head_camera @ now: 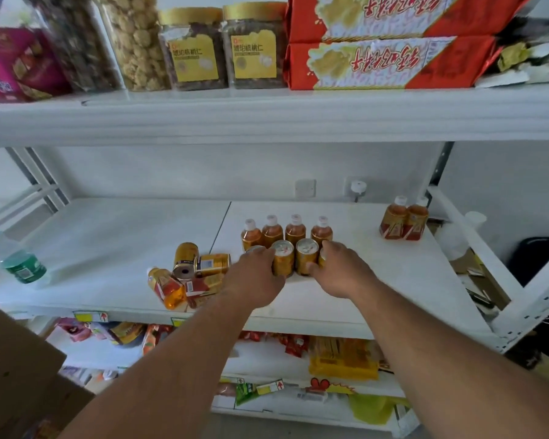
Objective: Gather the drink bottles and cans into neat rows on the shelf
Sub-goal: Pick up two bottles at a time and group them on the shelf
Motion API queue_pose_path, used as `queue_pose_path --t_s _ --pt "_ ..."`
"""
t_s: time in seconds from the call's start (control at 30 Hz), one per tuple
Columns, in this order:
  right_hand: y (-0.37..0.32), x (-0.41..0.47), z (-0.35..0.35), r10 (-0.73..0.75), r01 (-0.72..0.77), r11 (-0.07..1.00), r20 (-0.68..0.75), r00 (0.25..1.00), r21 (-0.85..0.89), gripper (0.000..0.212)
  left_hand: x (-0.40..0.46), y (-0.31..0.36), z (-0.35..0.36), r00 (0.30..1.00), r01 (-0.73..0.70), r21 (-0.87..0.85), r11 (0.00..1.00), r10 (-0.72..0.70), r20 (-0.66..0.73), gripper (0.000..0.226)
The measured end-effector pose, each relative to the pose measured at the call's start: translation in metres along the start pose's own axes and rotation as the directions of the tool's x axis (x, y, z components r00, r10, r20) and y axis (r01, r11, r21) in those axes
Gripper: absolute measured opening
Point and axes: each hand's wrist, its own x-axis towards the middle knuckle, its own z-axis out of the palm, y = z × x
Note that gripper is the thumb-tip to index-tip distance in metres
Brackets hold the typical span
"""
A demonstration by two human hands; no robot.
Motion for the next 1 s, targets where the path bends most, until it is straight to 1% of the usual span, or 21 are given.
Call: queue_pose_path --t_s 0.07,0.1,0.17,0.23,0.37,0.47,0.53,0.63,0.7,0.87,1.0 --pt "0.005 0.011 -0.005 0.013 -0.013 1.0 0.001 1.0 0.005 0.055 0.013 0.006 -0.003 1.0 0.005 0.011 1.0 -0.005 0.002 0.053" --pt "0.008 0.017 -0.007 0.018 -0.018 1.0 -0.003 1.0 0.009 0.057 0.02 0.009 -0.003 1.0 0.014 0.003 1.0 -0.014 -0.004 0.054" --pt "0.014 0.028 -0.009 0.026 -0.026 0.999 -0.01 1.0 0.02 0.064 0.031 0.012 -0.002 1.0 0.026 -0.03 0.999 -0.027 -0.011 0.047" --pt "0.018 0.036 -0.011 0.039 -0.039 0.999 -0.005 0.999 0.024 0.07 0.041 0.013 -0.001 0.999 0.035 -0.036 0.999 -0.035 0.002 0.044" --pt "0.022 0.05 -0.011 0.049 -0.049 0.997 -0.005 0.999 0.066 0.065 0.062 0.011 -0.002 0.999 0.032 -0.043 0.999 -0.031 0.006 0.054" --pt "0.025 0.064 -0.013 0.073 -0.073 0.994 -0.005 0.997 0.079 0.063 0.082 0.008 -0.004 1.0 0.027 -0.052 0.998 -0.027 -0.014 0.041" --pt "0.025 0.073 -0.014 0.095 -0.096 0.992 0.011 0.995 0.081 0.068 0.094 0.007 -0.005 0.999 0.035 -0.053 0.998 -0.035 -0.006 0.049" --pt "0.025 0.087 -0.014 0.123 -0.124 0.989 0.017 0.992 0.08 0.076 0.115 0.004 -0.007 0.999 0.034 -0.032 0.999 -0.033 0.012 0.072" --pt "0.026 0.096 -0.012 0.141 -0.143 0.987 0.031 0.99 0.078 0.08 0.129 0.002 -0.007 0.999 0.007 0.003 1.0 -0.007 0.032 0.082" --pt "0.026 0.12 -0.007 0.206 -0.212 0.969 0.056 0.977 0.13 0.088 0.166 -0.008 -0.005 0.994 -0.075 0.053 0.996 0.07 0.08 0.084" --pt "0.028 0.133 -0.002 0.235 -0.246 0.956 0.088 0.968 0.16 0.089 0.185 -0.014 0.0 0.987 -0.12 0.033 0.992 0.116 0.11 0.082"
